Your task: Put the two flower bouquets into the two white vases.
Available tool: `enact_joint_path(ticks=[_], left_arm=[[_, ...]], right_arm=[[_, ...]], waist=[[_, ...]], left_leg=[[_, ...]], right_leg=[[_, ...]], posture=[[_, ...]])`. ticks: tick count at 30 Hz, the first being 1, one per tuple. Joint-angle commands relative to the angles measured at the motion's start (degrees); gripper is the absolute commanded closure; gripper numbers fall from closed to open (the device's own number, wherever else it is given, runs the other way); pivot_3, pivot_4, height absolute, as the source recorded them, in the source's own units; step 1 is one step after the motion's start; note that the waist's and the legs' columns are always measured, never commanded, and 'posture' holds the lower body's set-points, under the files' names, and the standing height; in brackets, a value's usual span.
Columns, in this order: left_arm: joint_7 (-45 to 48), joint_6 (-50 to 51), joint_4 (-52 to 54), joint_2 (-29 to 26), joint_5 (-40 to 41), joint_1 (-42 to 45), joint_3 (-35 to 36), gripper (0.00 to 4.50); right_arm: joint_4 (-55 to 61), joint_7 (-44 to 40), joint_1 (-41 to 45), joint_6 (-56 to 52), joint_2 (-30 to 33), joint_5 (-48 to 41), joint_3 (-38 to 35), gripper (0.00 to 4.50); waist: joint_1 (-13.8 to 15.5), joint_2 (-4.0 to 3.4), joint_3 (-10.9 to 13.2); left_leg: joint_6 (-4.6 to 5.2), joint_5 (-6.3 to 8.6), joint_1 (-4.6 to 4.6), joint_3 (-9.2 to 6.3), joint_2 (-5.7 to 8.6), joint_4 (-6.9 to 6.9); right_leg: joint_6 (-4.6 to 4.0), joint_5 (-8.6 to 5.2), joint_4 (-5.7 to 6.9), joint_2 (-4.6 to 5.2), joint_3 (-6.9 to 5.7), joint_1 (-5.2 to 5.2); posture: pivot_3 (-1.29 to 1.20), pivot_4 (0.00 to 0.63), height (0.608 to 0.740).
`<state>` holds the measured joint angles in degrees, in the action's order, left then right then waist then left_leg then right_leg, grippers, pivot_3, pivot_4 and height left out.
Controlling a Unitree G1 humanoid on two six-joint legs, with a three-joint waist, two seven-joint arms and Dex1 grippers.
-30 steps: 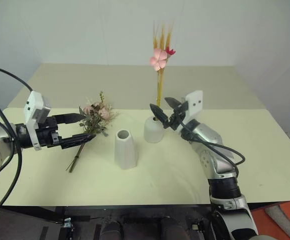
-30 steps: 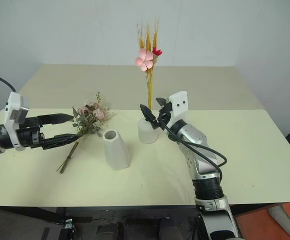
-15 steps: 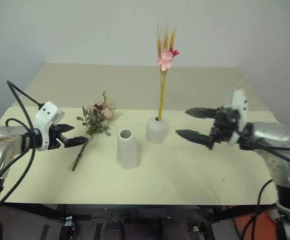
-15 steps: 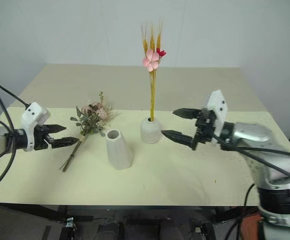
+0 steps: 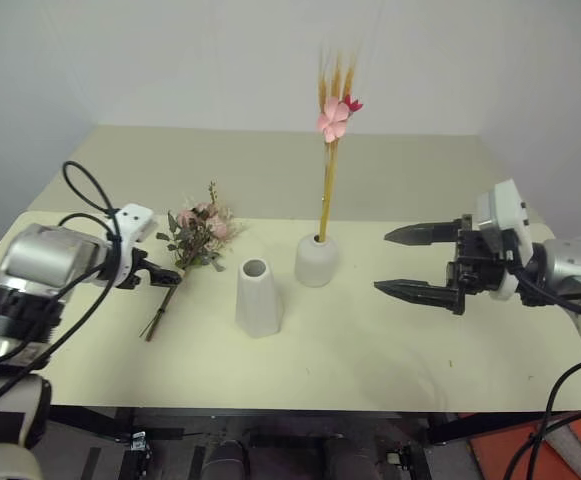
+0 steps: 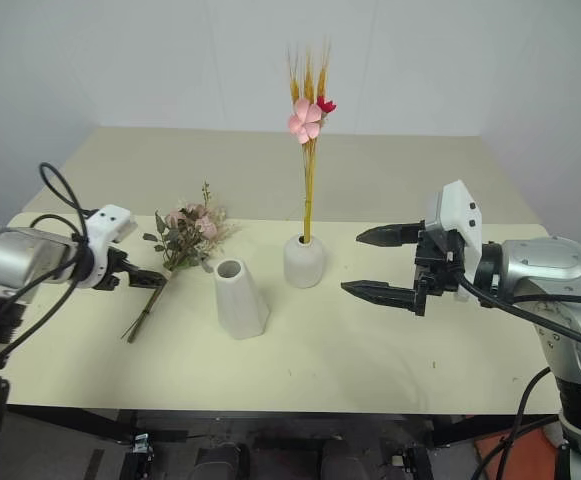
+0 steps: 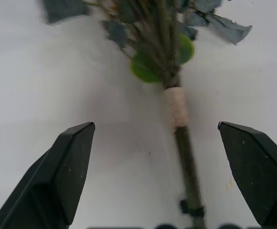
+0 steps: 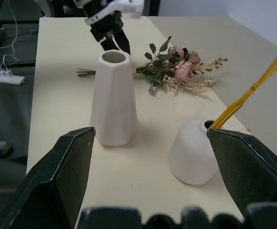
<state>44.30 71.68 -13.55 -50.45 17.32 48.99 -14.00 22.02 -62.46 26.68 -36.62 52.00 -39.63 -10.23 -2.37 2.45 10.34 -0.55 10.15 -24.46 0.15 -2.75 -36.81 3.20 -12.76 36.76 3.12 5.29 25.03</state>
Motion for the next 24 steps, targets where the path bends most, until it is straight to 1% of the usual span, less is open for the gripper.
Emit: enact_joint_path(ticks=[1,3,7,11,15,17,18,20,21,23,24], left_arm=[[-1.9,1.7,-3.2,2.3,-3.1,3.3,-2.7,0.0],[-2.3,1.6,-4.9,3.5,-4.2,4.0,-3.9,0.0],[-2.8,1.1,-6.4,4.8,-5.6,4.3,-4.1,0.88],[-2.4,1.3,-6.6,5.0,-6.2,4.3,-3.8,2.25],[-2.5,1.8,-5.6,4.8,-6.2,3.7,-2.8,3.54],[-3.7,1.9,-5.3,4.4,-6.5,3.2,-1.4,4.16],[-4.5,2.0,-5.1,4.3,-6.7,2.9,-0.8,4.37],[-6.9,0.4,-4.2,4.2,-7.6,1.6,1.4,4.39],[-8.2,-1.1,-3.5,4.5,-7.3,0.6,4.0,4.39],[-11.0,-6.0,-1.0,5.5,-5.9,-2.0,11.6,4.39],[-12.9,-10.4,0.9,6.6,-5.2,-3.9,16.2,4.39]], right_arm=[[1.1,-0.5,1.8,1.4,0.7,-1.1,-1.6,0.04],[1.0,-0.6,2.2,1.3,0.9,-1.1,-1.6,0.04],[0.4,-1.3,2.6,1.0,1.4,-0.9,-1.8,0.0],[-0.2,-2.0,2.7,1.1,2.1,-0.8,-1.8,0.0],[-1.0,-2.5,3.3,1.3,2.2,-0.5,-1.4,0.0],[-1.3,-2.7,3.4,1.6,2.1,-0.2,-1.1,0.0],[-1.4,-2.8,3.4,1.6,2.1,-0.1,-1.0,0.0],[-1.4,-2.8,3.2,1.8,1.9,0.1,-1.0,0.0],[-1.3,-2.7,3.1,1.8,1.8,0.1,-1.0,0.0],[-1.3,-2.4,2.8,1.7,1.7,0.0,-1.1,0.0],[-1.2,-2.4,2.6,1.7,1.7,0.0,-1.2,0.0]], waist=[[0.0,0.0,0.0],[-0.1,0.0,0.0],[-0.1,0.0,0.0],[-0.1,0.0,0.0],[-0.1,0.0,0.0],[-0.1,0.0,0.0],[-0.2,0.0,0.0],[-0.2,0.0,0.0],[-0.2,0.0,0.0],[-0.3,0.0,0.0],[-0.2,0.0,0.0]], left_leg=[[0.0,0.0,0.0,0.0,0.0,-0.01],[0.0,0.0,0.0,-0.01,0.0,-0.01],[0.0,0.0,0.04,-0.02,0.01,-0.01],[0.0,0.0,0.04,-0.02,0.02,-0.01],[0.0,0.0,0.05,-0.02,0.02,-0.02],[0.0,0.0,0.06,-0.02,0.02,-0.02],[0.0,0.0,0.05,-0.02,0.02,-0.02],[0.0,0.0,0.05,-0.02,0.02,-0.02],[0.0,0.0,0.05,-0.02,0.02,-0.02],[0.0,0.0,0.05,-0.02,0.02,-0.02],[0.0,0.0,0.05,-0.02,0.01,-0.02]], right_leg=[[0.0,0.0,0.01,0.0,0.0,0.0],[0.0,0.0,0.02,-0.01,0.01,0.01],[0.0,0.0,0.05,-0.01,0.02,0.0],[0.0,0.0,0.06,0.0,0.03,-0.01],[0.0,0.0,0.07,0.0,0.03,-0.01],[0.0,0.0,0.08,0.0,0.03,-0.01],[0.0,0.0,0.08,0.0,0.03,-0.01],[0.0,0.01,0.07,0.0,0.03,-0.01],[0.0,0.01,0.07,0.0,0.05,-0.01],[-0.02,0.02,0.08,0.0,0.05,0.0],[-0.05,0.03,0.09,0.0,0.06,0.0]], posture=[[0.0,0.15,0.74],[0.0,0.15,0.74],[0.0,0.15,0.74],[0.0,0.15,0.74],[0.0,0.15,0.74],[0.0,0.15,0.74],[0.0,0.15,0.74],[0.0,0.15,0.74],[0.0,0.15,0.74],[0.0,0.15,0.74],[0.0,0.15,0.74]])
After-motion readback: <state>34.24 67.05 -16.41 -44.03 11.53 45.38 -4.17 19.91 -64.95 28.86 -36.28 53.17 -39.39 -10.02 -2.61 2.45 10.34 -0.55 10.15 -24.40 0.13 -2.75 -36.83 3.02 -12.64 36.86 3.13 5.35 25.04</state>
